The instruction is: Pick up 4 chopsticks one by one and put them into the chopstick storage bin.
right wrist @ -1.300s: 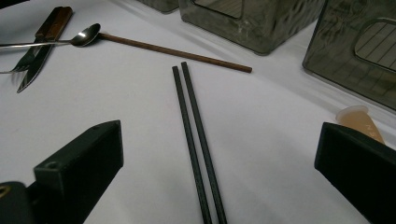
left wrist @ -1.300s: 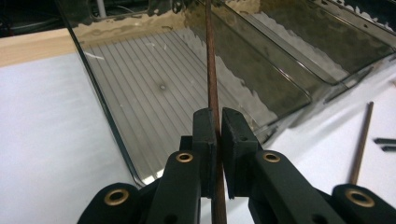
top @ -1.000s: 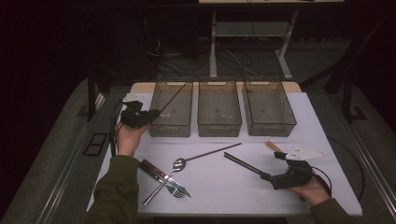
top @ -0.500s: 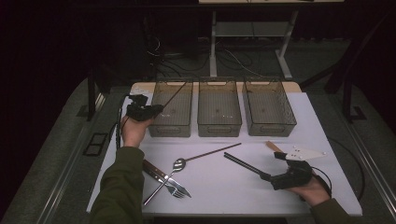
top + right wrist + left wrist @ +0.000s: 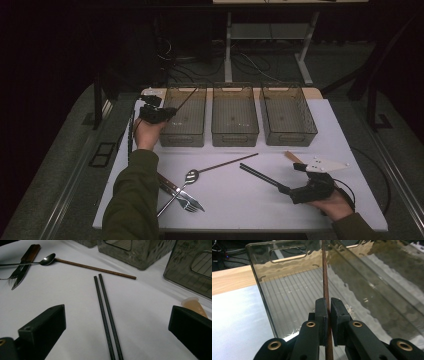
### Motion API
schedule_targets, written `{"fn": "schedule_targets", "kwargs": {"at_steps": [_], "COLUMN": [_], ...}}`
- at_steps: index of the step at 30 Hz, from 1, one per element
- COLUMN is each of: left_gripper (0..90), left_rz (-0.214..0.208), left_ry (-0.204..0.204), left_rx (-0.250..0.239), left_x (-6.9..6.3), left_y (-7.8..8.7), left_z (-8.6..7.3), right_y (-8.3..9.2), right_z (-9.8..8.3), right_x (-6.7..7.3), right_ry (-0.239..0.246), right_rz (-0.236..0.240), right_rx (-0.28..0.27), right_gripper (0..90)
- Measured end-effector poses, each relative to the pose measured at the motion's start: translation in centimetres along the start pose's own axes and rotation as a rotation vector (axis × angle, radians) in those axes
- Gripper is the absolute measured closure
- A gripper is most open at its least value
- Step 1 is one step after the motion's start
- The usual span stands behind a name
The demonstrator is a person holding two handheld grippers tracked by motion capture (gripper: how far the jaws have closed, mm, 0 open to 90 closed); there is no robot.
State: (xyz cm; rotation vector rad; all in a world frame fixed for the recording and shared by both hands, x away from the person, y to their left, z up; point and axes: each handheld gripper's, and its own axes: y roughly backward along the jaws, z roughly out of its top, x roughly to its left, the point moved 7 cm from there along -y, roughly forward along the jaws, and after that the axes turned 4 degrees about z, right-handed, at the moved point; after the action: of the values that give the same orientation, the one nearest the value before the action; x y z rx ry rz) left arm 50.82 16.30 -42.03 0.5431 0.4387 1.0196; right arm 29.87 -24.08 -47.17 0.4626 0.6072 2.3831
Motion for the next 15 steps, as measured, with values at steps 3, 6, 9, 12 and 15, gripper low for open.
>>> {"fn": "schedule_targets", "kwargs": {"at_steps": [3,6,9,12,15], "left_gripper": [84.4,84.4,84.4,84.4,83.3], "left_rz": [0.008,0.011,0.013,0.011,0.012], "left_ry": [0.004,0.012,0.013,0.016,0.014], "left_rx": [0.018,0.033,0.040,0.040,0.034], "left_x": [0.3,0.5,0.6,0.6,0.5], "left_y": [-0.5,-1.0,-1.3,-1.3,-1.4], "left_z": [-0.4,-0.7,-0.9,-1.0,-1.0], "right_y": [0.0,0.0,0.0,0.0,0.0], "right_z": [0.0,0.0,0.0,0.0,0.0], "right_x": [0.0,0.1,0.1,0.1,0.1], "right_ry": [0.000,-0.001,-0.001,-0.001,0.000], "right_rz": [0.001,0.001,0.002,0.003,0.003], "right_rx": [0.001,0.000,0.000,0.001,0.000], "right_gripper": [1.2,1.2,1.2,1.2,1.2]}}
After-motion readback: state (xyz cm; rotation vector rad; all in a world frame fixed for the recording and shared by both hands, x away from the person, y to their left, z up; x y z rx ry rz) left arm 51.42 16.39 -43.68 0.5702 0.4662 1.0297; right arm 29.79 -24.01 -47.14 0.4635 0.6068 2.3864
